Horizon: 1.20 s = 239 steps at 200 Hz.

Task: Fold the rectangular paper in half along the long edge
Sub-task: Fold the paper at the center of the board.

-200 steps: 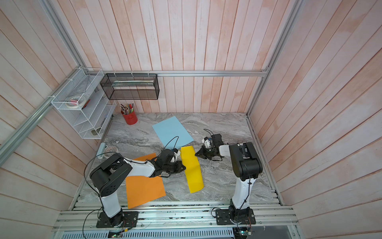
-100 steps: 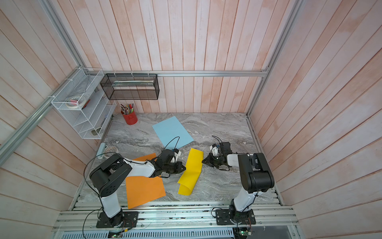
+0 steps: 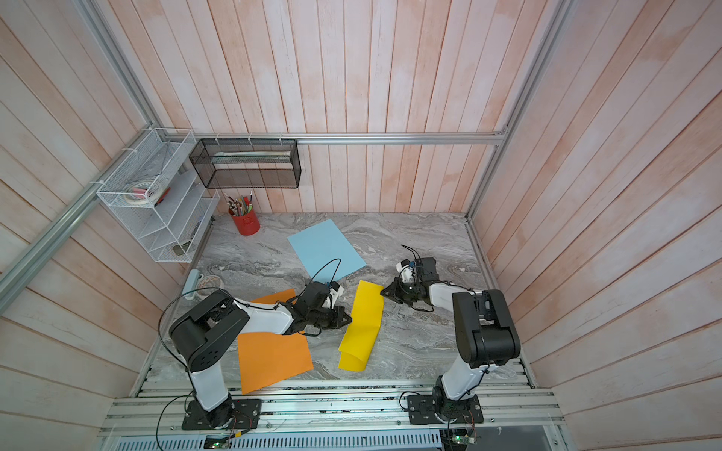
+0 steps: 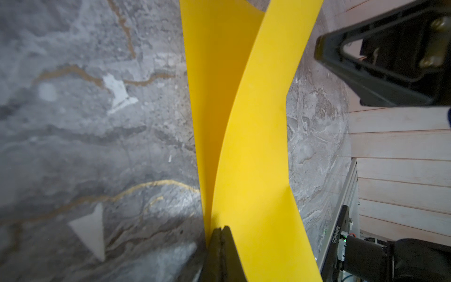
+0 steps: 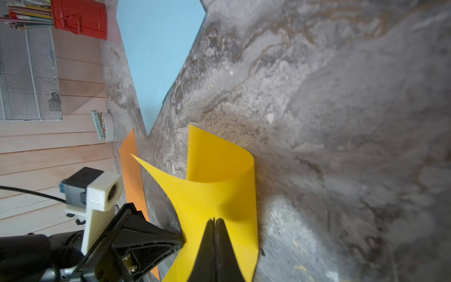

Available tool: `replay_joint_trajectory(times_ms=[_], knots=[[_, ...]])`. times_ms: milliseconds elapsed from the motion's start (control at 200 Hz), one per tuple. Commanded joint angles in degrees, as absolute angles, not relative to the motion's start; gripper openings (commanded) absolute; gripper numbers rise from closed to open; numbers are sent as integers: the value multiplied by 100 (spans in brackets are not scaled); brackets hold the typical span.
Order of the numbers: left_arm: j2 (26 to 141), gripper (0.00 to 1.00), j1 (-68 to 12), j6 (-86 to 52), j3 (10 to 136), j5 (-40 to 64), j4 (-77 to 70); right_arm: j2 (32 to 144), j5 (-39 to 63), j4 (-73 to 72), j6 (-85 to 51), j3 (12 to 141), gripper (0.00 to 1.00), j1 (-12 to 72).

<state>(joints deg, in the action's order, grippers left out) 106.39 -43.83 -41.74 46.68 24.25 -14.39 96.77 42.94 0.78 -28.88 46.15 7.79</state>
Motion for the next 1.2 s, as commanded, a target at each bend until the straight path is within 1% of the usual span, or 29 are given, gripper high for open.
replay_joint_trajectory(times_ms=[0, 190, 360, 495, 745, 845, 1020, 1100, 1190], knots=[[10810, 0, -4430, -4087, 4473, 2366, -729, 9923, 4428, 125, -2936, 4835, 0, 792], [10839, 0, -4427, -4122, 4482, 2373, -754, 10024, 4466, 126, -2901, 4766, 0, 797], [10901, 0, -4425, -4105, 4548, 2391, -729, 10006, 4271, 80, -2854, 4489, 0, 757], [10898, 0, -4430, -4115, 4562, 2399, -738, 10071, 4414, -302, -3038, 4146, 0, 498], [10930, 0, -4430, -4122, 4583, 2417, -721, 10472, 4248, -171, -2895, 4260, 0, 372], [10899, 0, -4427, -4131, 4547, 2399, -729, 10278, 4221, -41, -2870, 4283, 0, 298], [10943, 0, -4430, -4140, 4535, 2391, -738, 9622, 4078, 445, -2798, 4536, 0, 304], [10948, 0, -4430, -4157, 4532, 2399, -769, 9425, 4230, 399, -2896, 4566, 0, 364], [10959, 0, -4427, -4166, 4534, 2400, -790, 9558, 4492, 413, -2918, 4664, 0, 560]])
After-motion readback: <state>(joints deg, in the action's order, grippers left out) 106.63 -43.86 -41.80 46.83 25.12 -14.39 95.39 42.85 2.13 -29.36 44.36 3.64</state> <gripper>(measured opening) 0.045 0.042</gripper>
